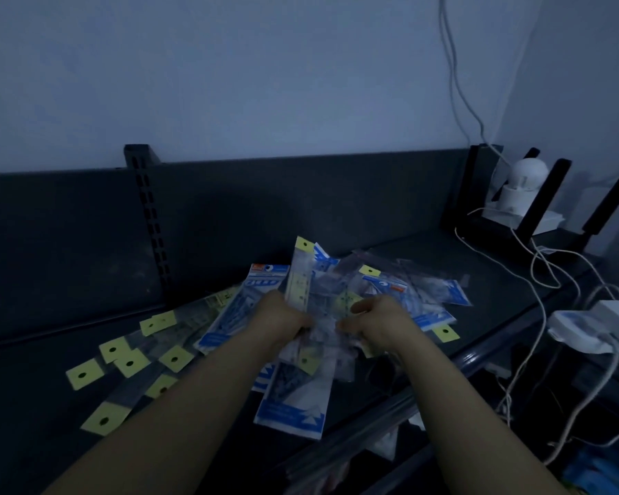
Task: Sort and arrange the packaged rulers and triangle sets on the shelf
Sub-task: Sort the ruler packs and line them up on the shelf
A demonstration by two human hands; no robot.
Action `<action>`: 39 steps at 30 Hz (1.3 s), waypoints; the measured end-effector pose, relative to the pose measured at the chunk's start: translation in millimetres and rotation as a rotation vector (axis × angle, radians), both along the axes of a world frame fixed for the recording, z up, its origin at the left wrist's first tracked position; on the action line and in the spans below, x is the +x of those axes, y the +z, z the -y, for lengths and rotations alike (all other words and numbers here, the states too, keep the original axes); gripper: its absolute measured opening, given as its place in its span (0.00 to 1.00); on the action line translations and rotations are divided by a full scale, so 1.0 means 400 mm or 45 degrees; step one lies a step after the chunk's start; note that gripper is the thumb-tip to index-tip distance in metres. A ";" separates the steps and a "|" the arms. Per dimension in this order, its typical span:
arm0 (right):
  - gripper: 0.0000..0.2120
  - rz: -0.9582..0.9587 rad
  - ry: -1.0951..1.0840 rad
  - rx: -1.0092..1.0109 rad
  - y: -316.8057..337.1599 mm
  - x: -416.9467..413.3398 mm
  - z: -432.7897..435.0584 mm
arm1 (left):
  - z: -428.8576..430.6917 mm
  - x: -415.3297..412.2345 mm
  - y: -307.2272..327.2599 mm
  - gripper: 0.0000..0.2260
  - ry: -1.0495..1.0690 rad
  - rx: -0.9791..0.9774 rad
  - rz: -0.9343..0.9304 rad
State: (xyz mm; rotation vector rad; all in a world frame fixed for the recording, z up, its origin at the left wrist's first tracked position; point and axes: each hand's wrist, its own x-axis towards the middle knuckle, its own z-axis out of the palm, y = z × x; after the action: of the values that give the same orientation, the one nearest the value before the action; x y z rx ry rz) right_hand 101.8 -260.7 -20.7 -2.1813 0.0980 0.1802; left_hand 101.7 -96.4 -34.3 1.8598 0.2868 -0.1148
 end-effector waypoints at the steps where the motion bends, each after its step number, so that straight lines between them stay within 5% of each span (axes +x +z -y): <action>1: 0.24 -0.010 0.023 -0.001 0.002 -0.005 -0.002 | 0.000 -0.003 0.002 0.14 0.006 -0.030 -0.008; 8: 0.20 -0.020 0.065 0.016 0.006 -0.029 -0.014 | 0.001 -0.021 0.017 0.13 -0.004 -0.160 -0.063; 14: 0.27 0.002 0.006 0.189 0.005 -0.045 -0.014 | 0.001 -0.047 0.029 0.06 -0.088 -0.092 0.020; 23: 0.22 0.067 0.021 0.456 0.010 -0.077 -0.048 | -0.019 -0.095 0.048 0.08 -0.057 -0.117 0.123; 30: 0.25 0.194 0.266 0.495 0.031 -0.097 -0.135 | -0.116 -0.172 0.074 0.04 0.048 -0.070 0.288; 39: 0.14 0.254 0.617 0.480 0.043 -0.176 -0.365 | -0.324 -0.351 0.080 0.05 0.369 -0.053 0.315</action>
State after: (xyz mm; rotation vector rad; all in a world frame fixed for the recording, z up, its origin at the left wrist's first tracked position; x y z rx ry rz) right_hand 31.2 -114.6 -3.5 -1.7994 -0.5398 0.2307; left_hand -38.6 33.3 -2.1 1.7502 0.3741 0.3034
